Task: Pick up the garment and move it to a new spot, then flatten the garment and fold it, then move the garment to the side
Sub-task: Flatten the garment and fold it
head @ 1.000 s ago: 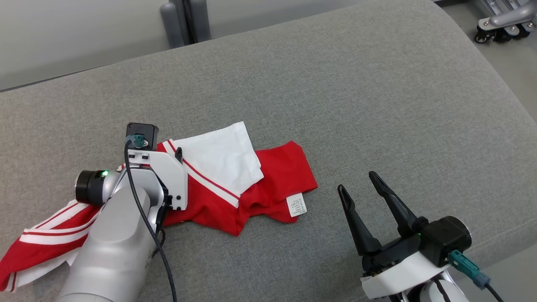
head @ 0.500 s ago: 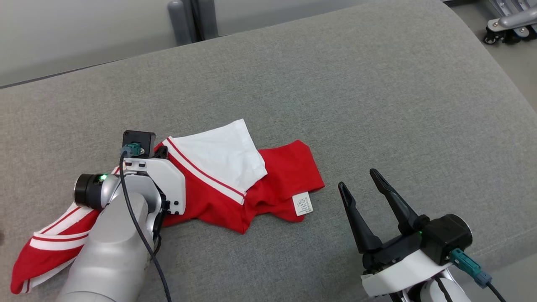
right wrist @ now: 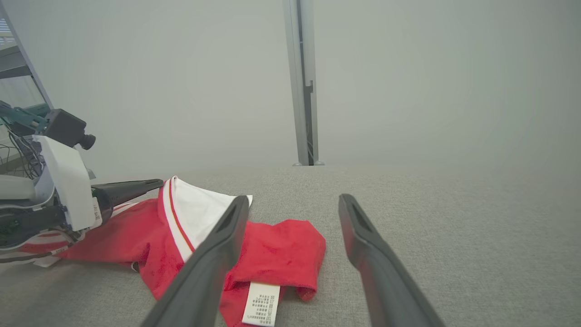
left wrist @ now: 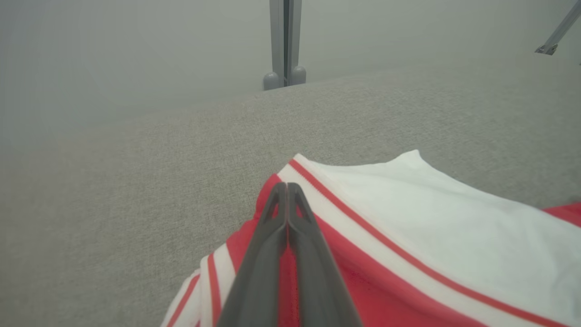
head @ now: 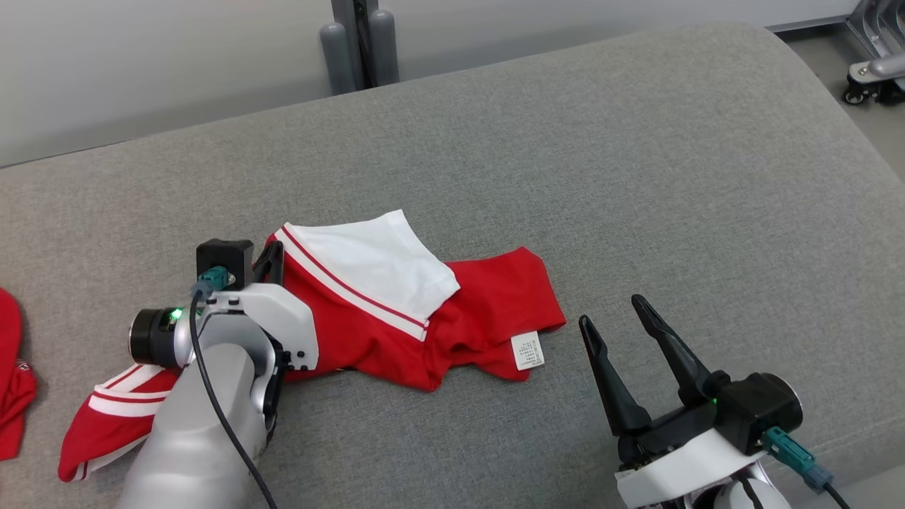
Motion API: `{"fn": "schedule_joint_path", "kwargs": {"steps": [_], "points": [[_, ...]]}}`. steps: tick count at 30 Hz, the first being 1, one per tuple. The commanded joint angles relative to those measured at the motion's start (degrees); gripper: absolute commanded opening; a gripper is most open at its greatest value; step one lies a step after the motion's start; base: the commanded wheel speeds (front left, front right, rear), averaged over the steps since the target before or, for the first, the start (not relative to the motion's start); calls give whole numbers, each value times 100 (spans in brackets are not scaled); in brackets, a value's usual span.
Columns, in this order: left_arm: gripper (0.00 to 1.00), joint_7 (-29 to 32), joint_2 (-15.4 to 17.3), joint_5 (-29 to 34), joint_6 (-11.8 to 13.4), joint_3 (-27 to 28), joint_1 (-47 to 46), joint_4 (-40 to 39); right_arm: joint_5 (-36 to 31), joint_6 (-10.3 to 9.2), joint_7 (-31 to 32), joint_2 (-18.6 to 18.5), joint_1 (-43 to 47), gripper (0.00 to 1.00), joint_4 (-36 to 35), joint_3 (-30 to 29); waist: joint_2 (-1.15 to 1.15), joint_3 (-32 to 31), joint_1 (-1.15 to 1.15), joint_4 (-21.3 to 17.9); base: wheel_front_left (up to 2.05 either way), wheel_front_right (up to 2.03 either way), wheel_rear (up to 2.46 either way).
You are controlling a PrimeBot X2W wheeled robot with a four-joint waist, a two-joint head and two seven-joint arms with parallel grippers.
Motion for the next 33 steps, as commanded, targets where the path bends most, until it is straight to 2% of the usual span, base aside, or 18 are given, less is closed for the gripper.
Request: {"fn": "schedule_joint_path", "kwargs": {"steps": [1,5,9,17,18,24,26,27,28,29,33], "points": [[0,-84,40,-39,40,26,185,-147,-9,1,-32,-5,105,100,9,-33,0,-89,0,79,0,0,0],[0,-170,68,-112,195,121,714,-785,-40,1,-32,-12,222,100,3,-71,0,-250,0,266,0,0,0],[0,-184,131,-160,500,202,1738,-2101,-38,1,-32,-26,324,100,-38,-132,0,-371,0,601,0,0,0],[0,564,401,-297,1090,269,3652,-4827,-34,1,-32,-43,444,100,-13,-167,0,-477,0,1180,0,0,0],[0,564,401,-297,1090,269,3652,-4827,-34,1,-32,-43,444,100,-13,-167,0,-477,0,1180,0,0,0],[0,1066,641,-270,1355,249,4421,-6196,-58,1,-32,-78,456,100,71,-183,0,-527,0,1387,0,0,0],[0,1188,583,-285,1389,181,4427,-6410,-42,1,-32,-106,403,100,94,-159,0,-529,0,1374,0,0,0],[21,1246,589,-235,1397,143,4383,-6465,-37,1,-32,-122,363,100,101,-140,0,-520,0,1339,0,0,0],[55,1301,577,-236,1414,116,4333,-6506,-33,1,-32,-136,331,100,99,-143,0,-506,0,1300,0,0,0],[100,1334,564,-228,1427,102,4261,-6540,-31,0,-32,-136,306,100,98,-157,0,-485,0,1249,0,0,0],[100,1415,596,-215,1313,33,3991,-6353,-23,0,-32,-125,221,100,103,-171,0,-372,0,1010,0,0,0]]}}
